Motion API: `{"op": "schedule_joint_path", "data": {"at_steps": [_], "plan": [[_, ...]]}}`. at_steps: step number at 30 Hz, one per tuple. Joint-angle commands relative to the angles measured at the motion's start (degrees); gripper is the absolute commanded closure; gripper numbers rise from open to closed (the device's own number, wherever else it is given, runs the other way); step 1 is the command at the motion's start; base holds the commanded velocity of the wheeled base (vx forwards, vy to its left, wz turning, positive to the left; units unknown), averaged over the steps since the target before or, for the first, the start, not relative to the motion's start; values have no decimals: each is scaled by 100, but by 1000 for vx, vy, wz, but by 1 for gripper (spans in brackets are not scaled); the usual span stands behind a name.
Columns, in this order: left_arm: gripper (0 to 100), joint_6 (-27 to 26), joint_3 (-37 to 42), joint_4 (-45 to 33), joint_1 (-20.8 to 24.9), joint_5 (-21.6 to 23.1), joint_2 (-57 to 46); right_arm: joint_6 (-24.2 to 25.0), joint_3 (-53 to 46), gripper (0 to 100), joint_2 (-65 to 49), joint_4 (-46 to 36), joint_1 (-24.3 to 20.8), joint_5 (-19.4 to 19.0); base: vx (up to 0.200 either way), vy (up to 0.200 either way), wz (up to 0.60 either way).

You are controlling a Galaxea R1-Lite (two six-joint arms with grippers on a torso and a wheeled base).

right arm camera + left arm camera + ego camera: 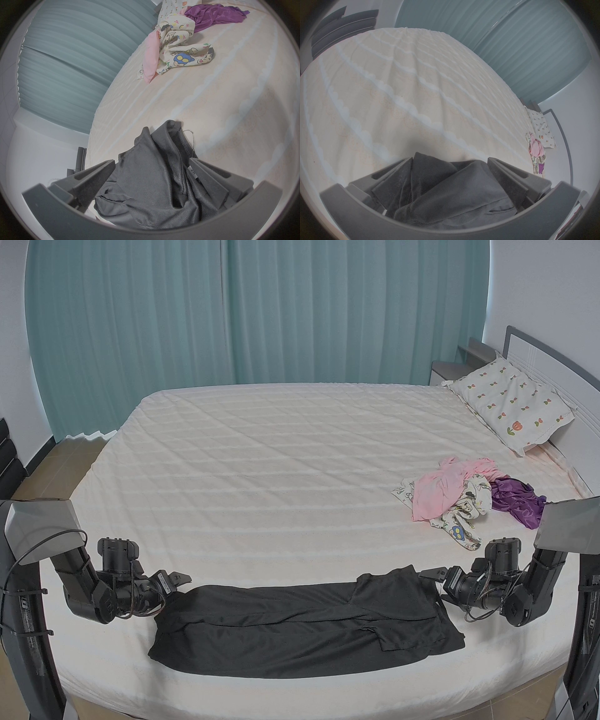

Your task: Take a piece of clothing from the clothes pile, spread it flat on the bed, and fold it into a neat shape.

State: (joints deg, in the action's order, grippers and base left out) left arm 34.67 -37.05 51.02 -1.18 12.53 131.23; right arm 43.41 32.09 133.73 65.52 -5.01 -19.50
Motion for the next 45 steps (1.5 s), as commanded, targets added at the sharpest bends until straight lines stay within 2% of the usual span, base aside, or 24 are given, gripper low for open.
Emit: {"op": "schedule_joint_path", "data": {"at_steps": [1, 3, 4, 10, 13, 15, 19, 27, 35, 45], "plan": [[0, -22, 66, -4, 39, -14, 16, -8, -18, 0, 30, 13, -9, 8, 0, 0, 0], [0, -22, 57, -4, 48, -32, 16, -8, -18, 0, 30, 13, -18, 26, 0, 0, 0], [100, -22, 31, -22, 48, -67, 16, -8, -18, 0, 30, 13, -18, 26, 0, 0, 0], [100, 40, -22, 5, -31, -453, 69, -17, -18, 0, 39, 13, -26, 34, 0, 0, 0], [100, 154, -39, 22, -58, -453, 69, -17, -18, 0, 39, 13, -26, 43, 0, 0, 0], [100, 479, -101, 49, -66, -497, 69, -26, -9, 0, 30, 13, -26, 43, 0, 0, 0], [100, 637, -127, 84, -128, -497, 60, -26, 52, 0, 65, 4, -9, 43, 0, 0, 0], [100, 1007, -83, 708, -312, -506, 122, -17, 210, 0, 136, -31, 18, 96, 0, 0, 0], [100, 989, -101, 796, -348, -541, 280, -43, 500, 0, 338, -119, 35, 307, 0, 0, 0], [100, 971, -92, 796, -348, -541, 289, -61, 1142, 0, 399, -655, 26, 316, 0, 0, 0]]}}
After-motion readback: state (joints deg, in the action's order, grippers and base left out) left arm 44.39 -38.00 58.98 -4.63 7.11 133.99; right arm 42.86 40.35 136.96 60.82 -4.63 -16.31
